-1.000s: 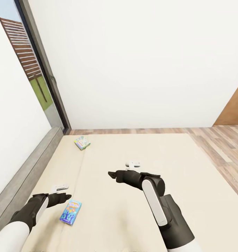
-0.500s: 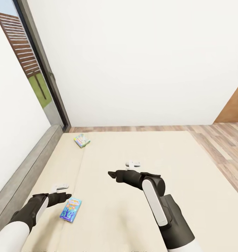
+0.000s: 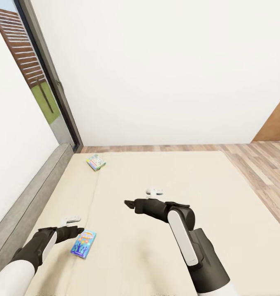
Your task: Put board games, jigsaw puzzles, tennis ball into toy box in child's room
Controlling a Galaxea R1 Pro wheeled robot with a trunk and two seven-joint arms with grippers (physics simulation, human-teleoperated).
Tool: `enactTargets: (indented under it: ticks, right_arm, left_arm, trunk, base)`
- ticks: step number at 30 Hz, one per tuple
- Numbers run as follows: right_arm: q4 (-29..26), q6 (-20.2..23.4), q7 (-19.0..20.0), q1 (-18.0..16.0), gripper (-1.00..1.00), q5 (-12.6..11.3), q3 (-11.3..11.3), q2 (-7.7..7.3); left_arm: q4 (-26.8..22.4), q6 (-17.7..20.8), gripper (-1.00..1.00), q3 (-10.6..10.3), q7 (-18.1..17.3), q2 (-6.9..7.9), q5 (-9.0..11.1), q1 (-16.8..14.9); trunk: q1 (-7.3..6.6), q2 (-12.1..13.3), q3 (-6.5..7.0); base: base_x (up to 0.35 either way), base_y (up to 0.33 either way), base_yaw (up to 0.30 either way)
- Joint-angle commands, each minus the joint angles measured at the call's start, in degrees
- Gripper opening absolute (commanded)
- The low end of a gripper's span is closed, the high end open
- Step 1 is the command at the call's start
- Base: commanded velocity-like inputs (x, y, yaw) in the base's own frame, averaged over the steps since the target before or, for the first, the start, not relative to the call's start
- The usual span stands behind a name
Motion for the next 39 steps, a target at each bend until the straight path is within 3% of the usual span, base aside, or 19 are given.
enactTargets:
  ticks: [1,8,12,39]
  right_arm:
    - [-0.2,0.2,0.9,0.0,1.0,-0.1,0.0,0.02]
    - [-0.9,-0.1,9.0,0.1,1.0,0.0,0.0,0.02]
    - [-1.0,-0.2,10.8,0.1,1.0,0.0,-0.1,0.02]
    - [-1.0,-1.1,12.0,2.4,1.0,0.0,0.8,0.02]
  left_arm:
    - [-0.1,0.4,1.0,0.3,-0.3,-0.03,0.0,0.0]
    - [-0.1,0.4,1.0,0.3,-0.3,-0.04,0.0,0.0]
    - [-0.1,0.4,1.0,0.3,-0.3,-0.04,0.0,0.0]
    - [-0.1,0.0,1.0,0.2,-0.3,-0.95,-0.1,0.0]
  trunk:
    - [0.02,-0.1,-0.18]
    - [0.02,-0.1,-0.84]
    - [0.02,-0.1,-1.22]
    - [0.02,-0.1,-3.77]
  base:
    - [0.0,0.0,0.0]
    - [0.0,0.0,0.0]
    - [0.0,0.0,0.0]
    - [0.0,0.0,0.0]
